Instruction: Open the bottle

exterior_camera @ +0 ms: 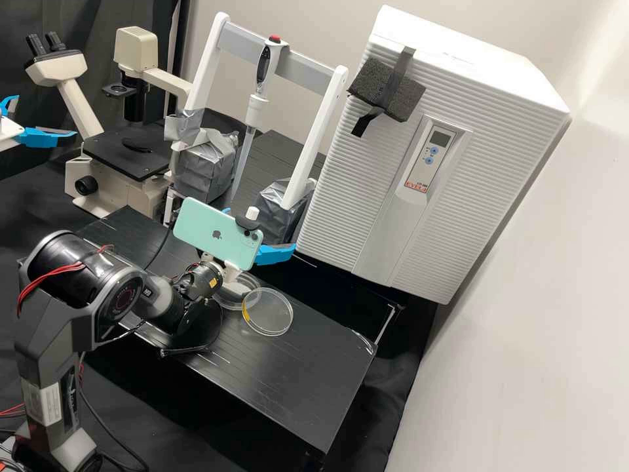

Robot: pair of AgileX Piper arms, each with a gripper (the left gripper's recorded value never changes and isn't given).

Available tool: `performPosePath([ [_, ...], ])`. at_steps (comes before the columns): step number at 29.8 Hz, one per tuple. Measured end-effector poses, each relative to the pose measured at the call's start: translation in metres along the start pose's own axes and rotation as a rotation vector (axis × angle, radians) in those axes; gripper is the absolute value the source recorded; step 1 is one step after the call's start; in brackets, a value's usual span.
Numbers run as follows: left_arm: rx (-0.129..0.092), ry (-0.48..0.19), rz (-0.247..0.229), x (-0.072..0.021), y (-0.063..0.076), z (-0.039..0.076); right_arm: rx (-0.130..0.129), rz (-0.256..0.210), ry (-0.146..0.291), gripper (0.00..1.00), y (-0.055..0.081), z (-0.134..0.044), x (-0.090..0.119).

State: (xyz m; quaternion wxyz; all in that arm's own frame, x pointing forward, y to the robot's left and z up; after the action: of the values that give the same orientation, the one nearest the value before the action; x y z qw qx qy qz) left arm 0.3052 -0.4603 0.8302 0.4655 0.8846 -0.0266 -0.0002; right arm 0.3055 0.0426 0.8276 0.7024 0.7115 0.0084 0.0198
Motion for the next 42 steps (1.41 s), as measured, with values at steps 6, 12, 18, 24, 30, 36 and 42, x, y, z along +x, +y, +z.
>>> performPosePath([
  [6,0.0,0.0,0.0,0.0,0.0,0.0,0.0,0.0,0.0,1.0,0.0,0.0,0.0],
  [12,-0.011,-0.028,-0.007,-0.0052,-0.004,0.002,0.0,0.0,0.0,1.0,0.0,0.0,0.0],
  [18,-0.09,-0.185,-0.008,-0.0302,-0.011,0.015,0.0,0.0,0.0,1.0,0.0,0.0,0.0],
  [24,-0.099,-0.367,-0.059,-0.06,-0.02,0.03,0.0,0.0,0.0,1.0,0.0,0.0,0.0],
  [30,-0.038,-0.511,-0.146,-0.0884,-0.028,0.037,0.0,0.0,0.0,1.0,0.0,0.0,0.0],
  [36,0.005,-0.561,-0.187,-0.106,-0.033,0.035,0.0,0.0,0.0,1.0,0.0,0.0,0.0],
  [42,0.017,-0.536,-0.191,-0.1148,-0.032,0.027,0.0,0.0,0.0,1.0,0.0,0.0,0.0],
])
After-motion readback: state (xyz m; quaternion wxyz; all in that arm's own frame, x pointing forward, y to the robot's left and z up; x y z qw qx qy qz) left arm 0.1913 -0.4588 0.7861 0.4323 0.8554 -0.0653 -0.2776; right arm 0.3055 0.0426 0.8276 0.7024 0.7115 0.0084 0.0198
